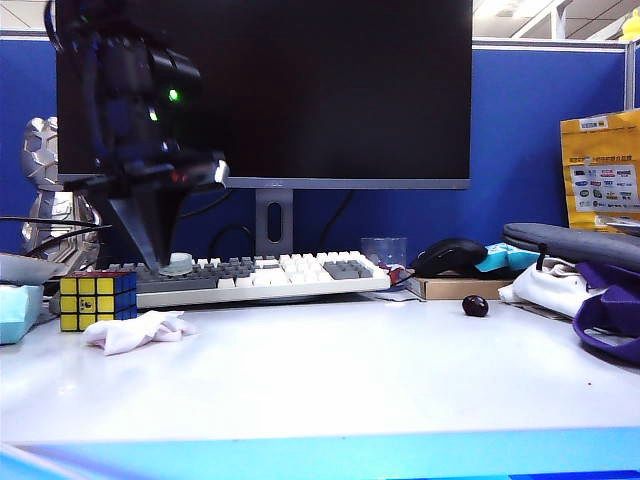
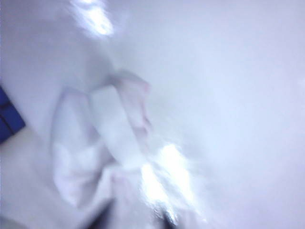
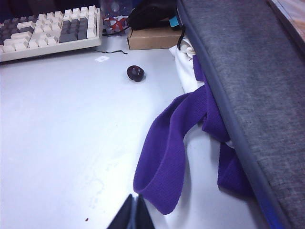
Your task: Use the wet wipes on the table to wipe the cherry juice off the table, then put the wipes back on the table.
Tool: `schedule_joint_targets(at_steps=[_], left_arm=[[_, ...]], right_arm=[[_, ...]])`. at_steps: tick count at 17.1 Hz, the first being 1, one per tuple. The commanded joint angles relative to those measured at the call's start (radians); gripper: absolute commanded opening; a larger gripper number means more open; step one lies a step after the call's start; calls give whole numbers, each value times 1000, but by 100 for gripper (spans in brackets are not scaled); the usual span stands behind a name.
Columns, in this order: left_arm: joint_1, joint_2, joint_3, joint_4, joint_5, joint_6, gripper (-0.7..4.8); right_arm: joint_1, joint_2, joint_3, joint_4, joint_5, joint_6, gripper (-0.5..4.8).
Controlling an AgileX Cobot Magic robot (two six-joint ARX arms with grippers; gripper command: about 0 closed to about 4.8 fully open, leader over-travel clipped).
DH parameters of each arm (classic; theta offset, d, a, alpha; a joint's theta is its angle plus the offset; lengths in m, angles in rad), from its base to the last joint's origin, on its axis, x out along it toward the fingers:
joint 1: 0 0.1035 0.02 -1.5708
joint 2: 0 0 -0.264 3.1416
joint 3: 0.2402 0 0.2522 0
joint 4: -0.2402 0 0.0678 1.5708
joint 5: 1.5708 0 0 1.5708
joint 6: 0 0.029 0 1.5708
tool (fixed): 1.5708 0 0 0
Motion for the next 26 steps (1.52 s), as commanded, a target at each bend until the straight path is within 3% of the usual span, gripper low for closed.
schedule_joint_targets(at_steps=[1, 6, 14, 16, 18, 20, 22, 26], left_arm=[[-1, -98, -1, 1, 37, -4, 152], [-1, -338, -1, 97, -20, -58, 146], [-1, -675, -1, 268, -301, -86, 139], [-1, -774, 0, 295, -416, -79, 101], [-1, -862, 0, 287, -489, -71, 96], [-1, -924, 0, 292, -509, -48, 73], [-1, -1025, 0, 322, -509, -46, 18], [-1, -1116, -15, 331, -587, -24, 18]], right_arm=[[1, 0, -2, 7, -2, -2, 0], [1, 0, -2, 7, -2, -2, 0], [1, 0, -2, 7, -2, -2, 0], [1, 0, -2, 7, -2, -2, 0], [1, 0, -2, 7, -2, -2, 0], [1, 0, -2, 7, -2, -2, 0], [1, 0, -2, 7, -2, -2, 0], [1, 0, -2, 7, -2, -2, 0]])
